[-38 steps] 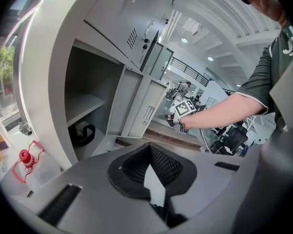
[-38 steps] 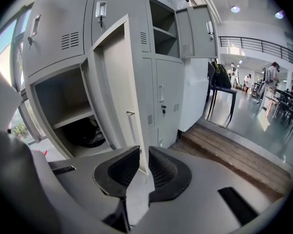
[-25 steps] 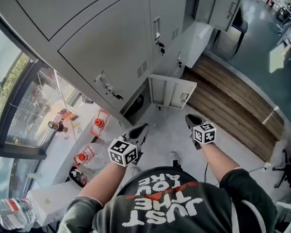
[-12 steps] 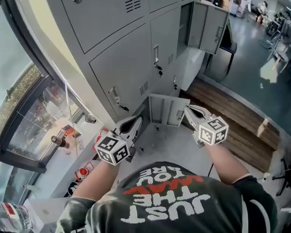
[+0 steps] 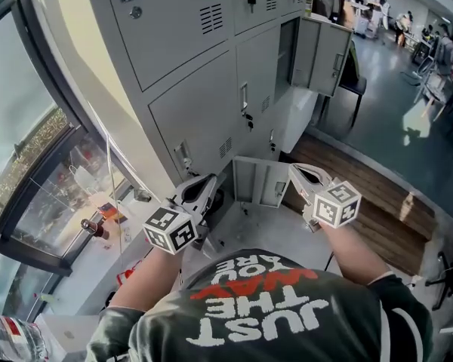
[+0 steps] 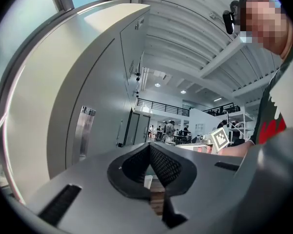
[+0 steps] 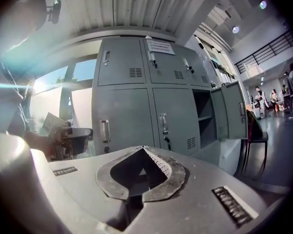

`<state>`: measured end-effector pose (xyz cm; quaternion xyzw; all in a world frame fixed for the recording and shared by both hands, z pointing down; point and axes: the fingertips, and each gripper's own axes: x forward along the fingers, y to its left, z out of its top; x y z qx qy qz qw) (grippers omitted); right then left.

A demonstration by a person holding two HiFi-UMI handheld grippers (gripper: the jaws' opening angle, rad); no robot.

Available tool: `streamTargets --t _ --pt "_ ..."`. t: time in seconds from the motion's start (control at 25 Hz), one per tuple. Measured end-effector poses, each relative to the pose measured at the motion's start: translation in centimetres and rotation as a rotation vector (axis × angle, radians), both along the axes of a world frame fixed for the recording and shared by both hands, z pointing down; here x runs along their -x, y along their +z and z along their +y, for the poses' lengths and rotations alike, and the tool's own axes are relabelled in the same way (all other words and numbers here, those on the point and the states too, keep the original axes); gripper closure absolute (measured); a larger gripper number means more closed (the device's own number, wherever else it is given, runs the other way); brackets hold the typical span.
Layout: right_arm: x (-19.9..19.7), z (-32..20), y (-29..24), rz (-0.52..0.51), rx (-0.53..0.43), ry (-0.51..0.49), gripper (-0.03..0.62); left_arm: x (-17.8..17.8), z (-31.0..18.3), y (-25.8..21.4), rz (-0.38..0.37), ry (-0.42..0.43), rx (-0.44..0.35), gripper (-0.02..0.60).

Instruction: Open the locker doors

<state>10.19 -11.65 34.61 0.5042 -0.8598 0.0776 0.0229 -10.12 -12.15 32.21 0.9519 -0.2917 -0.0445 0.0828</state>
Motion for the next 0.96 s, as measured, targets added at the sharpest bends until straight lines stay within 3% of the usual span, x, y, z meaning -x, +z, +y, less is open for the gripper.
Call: streamTargets --t 0.96 --pt "-0.03 -0.79 0.77 0.019 0.007 -0.021 0.559 -0.87 -0.13 0.13 -0.001 0.012 0.017 0.575"
